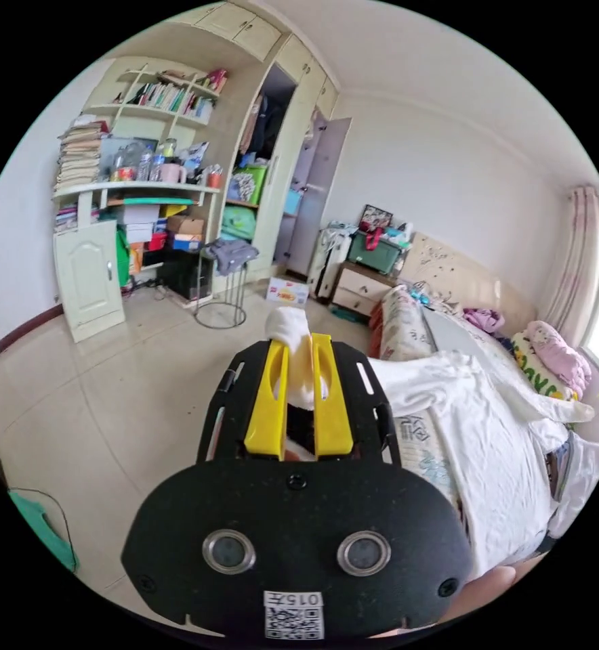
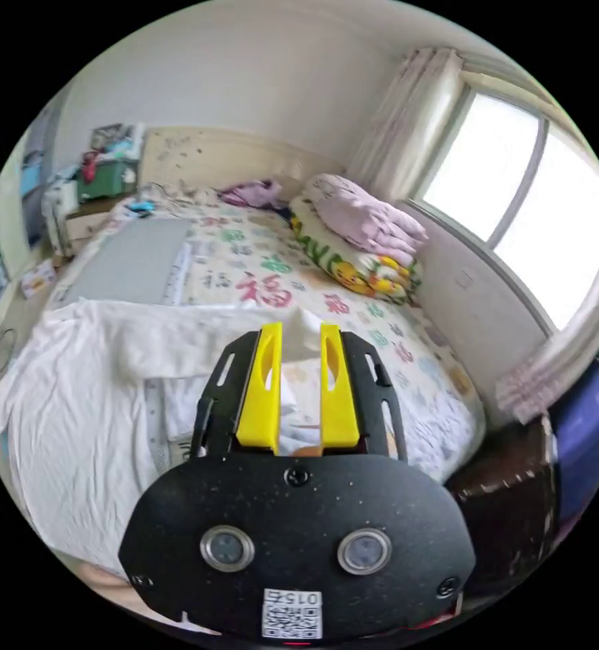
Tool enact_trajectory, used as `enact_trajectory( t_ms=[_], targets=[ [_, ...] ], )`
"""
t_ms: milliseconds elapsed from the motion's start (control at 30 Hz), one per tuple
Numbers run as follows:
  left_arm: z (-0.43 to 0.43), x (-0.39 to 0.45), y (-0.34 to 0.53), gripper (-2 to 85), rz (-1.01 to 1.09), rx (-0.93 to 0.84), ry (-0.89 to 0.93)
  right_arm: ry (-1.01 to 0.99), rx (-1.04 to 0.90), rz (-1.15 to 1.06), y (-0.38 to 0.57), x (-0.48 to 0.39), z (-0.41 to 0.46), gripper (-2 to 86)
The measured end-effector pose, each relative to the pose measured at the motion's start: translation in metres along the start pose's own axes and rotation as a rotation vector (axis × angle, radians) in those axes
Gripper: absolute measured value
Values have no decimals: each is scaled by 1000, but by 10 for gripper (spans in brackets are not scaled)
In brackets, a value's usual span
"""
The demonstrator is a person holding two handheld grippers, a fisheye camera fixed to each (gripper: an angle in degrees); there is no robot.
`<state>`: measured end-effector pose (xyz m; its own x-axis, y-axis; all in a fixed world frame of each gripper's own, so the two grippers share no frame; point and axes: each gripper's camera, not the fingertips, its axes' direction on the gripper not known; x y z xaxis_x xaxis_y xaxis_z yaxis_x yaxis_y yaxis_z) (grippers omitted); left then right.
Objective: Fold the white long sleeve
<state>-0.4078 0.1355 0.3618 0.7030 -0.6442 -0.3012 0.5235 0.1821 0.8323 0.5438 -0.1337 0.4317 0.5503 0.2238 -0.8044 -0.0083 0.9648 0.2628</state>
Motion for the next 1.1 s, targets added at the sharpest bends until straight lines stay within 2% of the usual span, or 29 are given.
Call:
enact_trajectory(
  t_ms=[33, 100, 167, 300, 433, 500, 567, 633, 800, 933, 1100],
  targets=[
    [0, 25, -1, 64, 52, 39, 6, -110, 79, -68, 5, -15, -4, 60],
    [6, 66, -4, 68, 114, 81, -42, -228, 121, -171, 8, -50, 2, 47],
    [24, 101, -11, 70, 160, 61, -68, -306, 72, -286, 8, -97, 20, 44],
    [96, 116, -34, 76, 194, -175, -1, -428, -70, -478, 13, -202, 69, 51],
    [153, 58, -30, 109, 126, -472, 0, -504, -147, -593, 26, -260, 101, 66],
    [153, 28, -23, 113, 44, -507, 59, -541, -166, -608, 32, -269, 105, 71],
    [141, 13, -14, 114, 20, -503, 84, -634, -182, -583, 40, -264, 100, 78],
    [115, 23, 0, 114, 103, -483, 144, -778, -183, -583, 60, -243, 77, 88],
    [41, 103, 62, 113, 319, -450, 464, -803, -152, -558, 134, -177, 10, 101],
    [3, 149, 130, 116, 306, -460, 737, -708, -252, -465, 204, -132, -23, 113],
    [-1, 154, 181, 122, 194, -510, 719, -546, -345, -379, 244, -113, -18, 134]
  ],
)
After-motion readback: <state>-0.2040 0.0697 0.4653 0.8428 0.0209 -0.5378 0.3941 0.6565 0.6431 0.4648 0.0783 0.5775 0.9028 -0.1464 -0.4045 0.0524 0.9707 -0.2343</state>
